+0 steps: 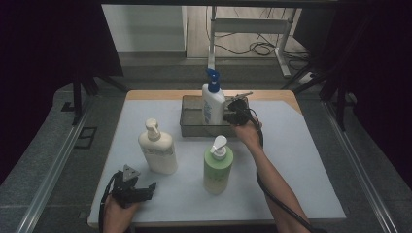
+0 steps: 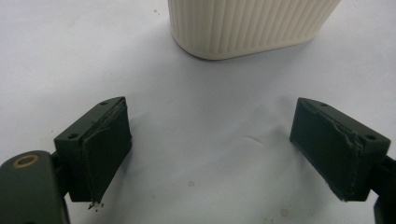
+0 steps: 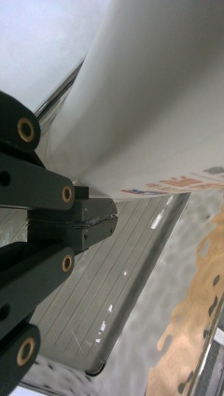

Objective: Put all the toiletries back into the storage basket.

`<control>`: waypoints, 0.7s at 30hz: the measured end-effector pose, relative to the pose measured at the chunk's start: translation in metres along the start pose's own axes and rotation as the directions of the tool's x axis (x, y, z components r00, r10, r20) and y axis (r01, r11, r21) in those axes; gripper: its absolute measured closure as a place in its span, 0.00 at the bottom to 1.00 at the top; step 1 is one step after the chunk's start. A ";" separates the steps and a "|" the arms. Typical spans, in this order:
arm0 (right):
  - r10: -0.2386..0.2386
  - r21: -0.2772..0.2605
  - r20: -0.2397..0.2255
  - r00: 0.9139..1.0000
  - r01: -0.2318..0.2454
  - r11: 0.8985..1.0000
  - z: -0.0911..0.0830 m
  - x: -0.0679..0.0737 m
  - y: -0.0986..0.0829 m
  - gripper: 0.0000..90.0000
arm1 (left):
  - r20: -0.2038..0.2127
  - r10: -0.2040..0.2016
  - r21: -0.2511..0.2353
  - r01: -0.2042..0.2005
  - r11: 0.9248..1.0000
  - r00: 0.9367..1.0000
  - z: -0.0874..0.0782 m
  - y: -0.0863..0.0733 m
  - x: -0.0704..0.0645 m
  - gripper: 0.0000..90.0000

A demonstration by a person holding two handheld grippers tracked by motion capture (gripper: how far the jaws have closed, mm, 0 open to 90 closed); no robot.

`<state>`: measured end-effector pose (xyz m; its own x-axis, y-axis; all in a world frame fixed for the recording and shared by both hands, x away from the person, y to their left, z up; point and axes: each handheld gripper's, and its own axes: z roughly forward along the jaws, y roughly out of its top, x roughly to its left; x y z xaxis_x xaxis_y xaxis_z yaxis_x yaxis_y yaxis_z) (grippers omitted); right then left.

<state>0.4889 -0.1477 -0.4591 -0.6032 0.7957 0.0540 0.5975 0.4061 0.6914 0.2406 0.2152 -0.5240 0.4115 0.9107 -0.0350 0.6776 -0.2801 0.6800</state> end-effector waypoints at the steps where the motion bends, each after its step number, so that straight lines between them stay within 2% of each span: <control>1: 0.000 0.001 -0.001 1.000 0.000 1.000 0.000 0.000 0.000 1.00 | 0.000 0.000 0.000 0.000 1.000 1.000 0.000 0.000 0.000 0.13; 21: -0.012 0.013 -0.006 1.000 0.012 1.000 0.006 0.005 0.001 0.99 | 0.000 0.000 0.000 0.000 1.000 1.000 0.000 0.000 0.000 0.13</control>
<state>0.4896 -0.1405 -0.4620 -0.6138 0.7879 0.0501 0.5971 0.4218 0.6823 0.2406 0.2152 -0.5240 0.4114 0.9108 -0.0353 0.6778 -0.2798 0.6799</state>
